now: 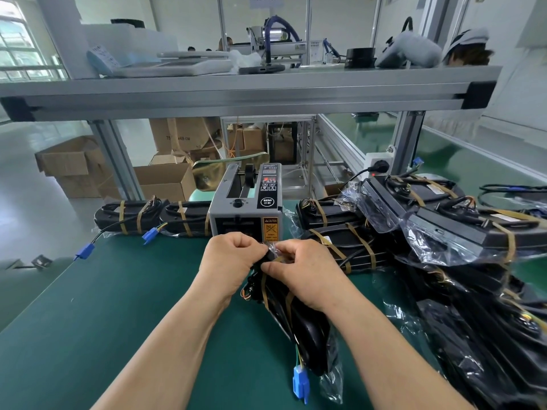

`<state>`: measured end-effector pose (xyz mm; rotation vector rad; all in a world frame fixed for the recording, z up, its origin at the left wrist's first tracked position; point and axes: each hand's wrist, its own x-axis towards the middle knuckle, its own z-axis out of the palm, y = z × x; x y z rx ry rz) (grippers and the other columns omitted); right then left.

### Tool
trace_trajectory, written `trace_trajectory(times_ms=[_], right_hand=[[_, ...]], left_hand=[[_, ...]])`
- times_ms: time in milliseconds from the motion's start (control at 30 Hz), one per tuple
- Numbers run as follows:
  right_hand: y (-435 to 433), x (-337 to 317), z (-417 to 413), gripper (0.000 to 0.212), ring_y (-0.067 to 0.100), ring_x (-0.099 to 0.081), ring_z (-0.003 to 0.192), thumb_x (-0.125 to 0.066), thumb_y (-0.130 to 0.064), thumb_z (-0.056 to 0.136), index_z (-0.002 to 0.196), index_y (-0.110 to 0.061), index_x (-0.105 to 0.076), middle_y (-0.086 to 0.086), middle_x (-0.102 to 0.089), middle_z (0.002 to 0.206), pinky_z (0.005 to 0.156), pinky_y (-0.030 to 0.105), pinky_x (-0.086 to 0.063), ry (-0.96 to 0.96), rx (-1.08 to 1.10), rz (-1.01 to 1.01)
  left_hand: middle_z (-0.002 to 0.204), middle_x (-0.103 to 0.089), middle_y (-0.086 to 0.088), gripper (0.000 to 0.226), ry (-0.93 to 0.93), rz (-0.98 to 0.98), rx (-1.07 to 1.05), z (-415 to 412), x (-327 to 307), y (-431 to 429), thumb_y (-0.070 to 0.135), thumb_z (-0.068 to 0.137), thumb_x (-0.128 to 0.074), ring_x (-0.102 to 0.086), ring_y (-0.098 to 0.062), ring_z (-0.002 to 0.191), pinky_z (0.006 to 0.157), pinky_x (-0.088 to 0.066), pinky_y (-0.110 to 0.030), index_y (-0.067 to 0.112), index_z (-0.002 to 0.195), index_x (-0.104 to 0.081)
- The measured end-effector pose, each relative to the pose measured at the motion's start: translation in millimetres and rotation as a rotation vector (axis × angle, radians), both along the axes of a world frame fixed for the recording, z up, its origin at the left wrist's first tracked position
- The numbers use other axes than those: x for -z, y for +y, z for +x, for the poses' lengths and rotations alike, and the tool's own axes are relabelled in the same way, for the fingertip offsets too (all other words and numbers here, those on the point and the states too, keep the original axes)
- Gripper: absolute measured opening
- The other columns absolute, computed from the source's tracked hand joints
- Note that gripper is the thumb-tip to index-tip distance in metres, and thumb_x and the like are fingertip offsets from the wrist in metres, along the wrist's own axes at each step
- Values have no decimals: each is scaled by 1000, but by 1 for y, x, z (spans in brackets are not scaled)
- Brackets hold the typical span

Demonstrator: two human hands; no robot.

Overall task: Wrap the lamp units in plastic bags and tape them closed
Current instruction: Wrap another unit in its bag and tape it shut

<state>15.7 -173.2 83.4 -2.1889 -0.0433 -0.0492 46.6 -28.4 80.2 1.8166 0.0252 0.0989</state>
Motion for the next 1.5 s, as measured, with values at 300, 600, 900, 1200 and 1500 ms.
trace_trajectory(times_ms=[300, 600, 900, 1200, 1500], right_hand=[[0, -1, -1, 44, 8, -66, 93, -76, -37, 85, 126, -22, -68, -9, -72, 99, 84, 23, -51, 10, -10, 3], [-1, -3, -4, 30, 11, -67, 90, -77, -34, 85, 113, -23, -72, -7, -73, 93, 83, 25, -53, -5, -16, 15], [0, -1, -3, 27, 17, -68, 94, -77, -31, 85, 108, -17, -73, -1, -75, 96, 91, 39, -54, -12, -21, 26], [1, 0, -1, 45, 12, -66, 97, -76, -35, 85, 126, -19, -67, -5, -72, 102, 93, 29, -53, 15, -3, 22], [5, -24, 14, 43, 12, -66, 74, -77, -58, 76, 86, -18, -66, -2, -70, 83, 64, 26, -51, 174, -142, -198]], left_hand=[[55, -63, 12, 4, 23, -78, -64, -2, 6, -6, 12, 82, -71, -51, 5, 43, 41, -41, -10, 15, 79, -71], [58, -65, 8, 10, 58, -146, -60, 0, 8, -7, 18, 84, -75, -55, 3, 42, 40, -40, -12, 12, 78, -70], [56, -66, 5, 12, 167, -265, 2, -2, 9, -4, 17, 77, -83, -56, -2, 42, 39, -41, -15, 13, 79, -71], [56, -54, 1, 17, 240, -345, -33, 4, 12, 2, 22, 84, -77, -38, -6, 42, 45, -29, -20, 18, 67, -75], [65, -72, 3, 15, 137, -276, -22, -7, -1, -4, 11, 87, -68, -63, -9, 59, 47, -46, -15, 15, 77, -78]])
